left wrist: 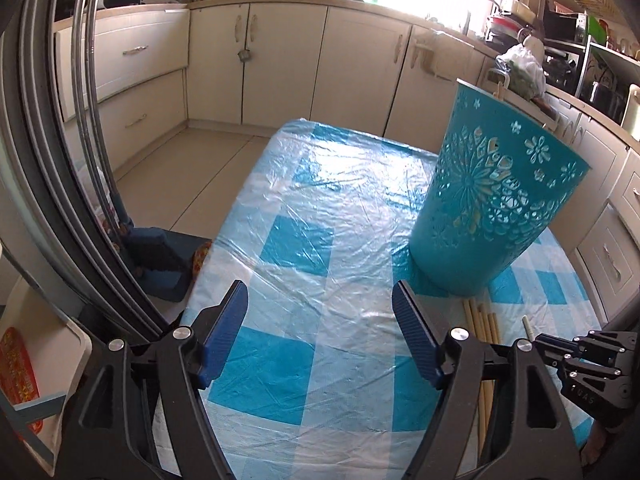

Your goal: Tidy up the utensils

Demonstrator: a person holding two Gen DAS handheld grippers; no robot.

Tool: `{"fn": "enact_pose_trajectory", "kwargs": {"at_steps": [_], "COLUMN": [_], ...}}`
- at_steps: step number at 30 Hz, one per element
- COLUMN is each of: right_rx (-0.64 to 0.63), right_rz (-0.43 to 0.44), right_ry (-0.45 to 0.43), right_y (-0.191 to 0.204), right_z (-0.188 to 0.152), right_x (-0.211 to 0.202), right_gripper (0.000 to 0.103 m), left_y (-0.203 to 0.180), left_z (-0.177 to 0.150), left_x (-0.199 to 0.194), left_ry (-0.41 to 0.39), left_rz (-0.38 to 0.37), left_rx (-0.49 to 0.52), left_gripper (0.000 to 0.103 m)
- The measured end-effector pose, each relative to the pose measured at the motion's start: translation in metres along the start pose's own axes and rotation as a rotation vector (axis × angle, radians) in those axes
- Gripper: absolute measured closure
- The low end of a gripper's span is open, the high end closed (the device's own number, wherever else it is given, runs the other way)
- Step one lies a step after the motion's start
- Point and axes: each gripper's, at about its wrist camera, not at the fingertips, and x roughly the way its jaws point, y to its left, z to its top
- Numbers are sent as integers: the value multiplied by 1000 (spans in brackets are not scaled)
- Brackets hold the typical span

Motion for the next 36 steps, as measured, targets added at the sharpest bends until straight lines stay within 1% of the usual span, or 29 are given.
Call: {"fn": "enact_pose_trajectory", "kwargs": {"at_steps": [1, 3, 6, 8, 11, 13, 17, 21, 24, 27, 33, 36], "right_rx": [-18, -77, -63, -59, -41, -53, -88, -99, -41, 43, 243, 334], "right_rz": [11, 1, 5, -1, 0, 5, -15, -19, 14, 83, 243, 346], "right_ry": [-2, -3, 25, 31, 32, 42, 63, 47, 29, -16, -147, -249], "right_y": [4, 11, 6, 4, 3, 5, 10, 13, 7, 0, -26, -42], "right_z": [-1, -3, 0, 0, 0, 2, 5, 2, -1, -8, -12, -4], "right_x": [-1, -1, 0, 0, 1, 2, 2, 2, 0, -9, -45, -75], "right_gripper": [93, 94, 93, 89, 89, 92, 92, 95, 97, 97, 97, 97], "left_y": [-1, -2, -4, -7, -11, -12, -14, -17, -18, -19, -21, -20], "left_z": [-1, -3, -5, -5, -5, -6, -6, -8, -9, -9, -10, -10], "left_x": [2, 6, 11, 14, 16, 16, 15, 15, 15, 15, 17, 17], "left_ry": [4, 12, 25, 27, 27, 29, 31, 33, 36, 37, 41, 44], "left_rz": [4, 7, 15, 20, 22, 24, 24, 26, 28, 31, 35, 36], "left_rx": [4, 13, 25, 32, 46, 54, 65, 74, 79, 86, 91, 87], "left_gripper": [32, 32, 32, 32, 31, 31, 30, 30, 30, 30, 29, 29]}}
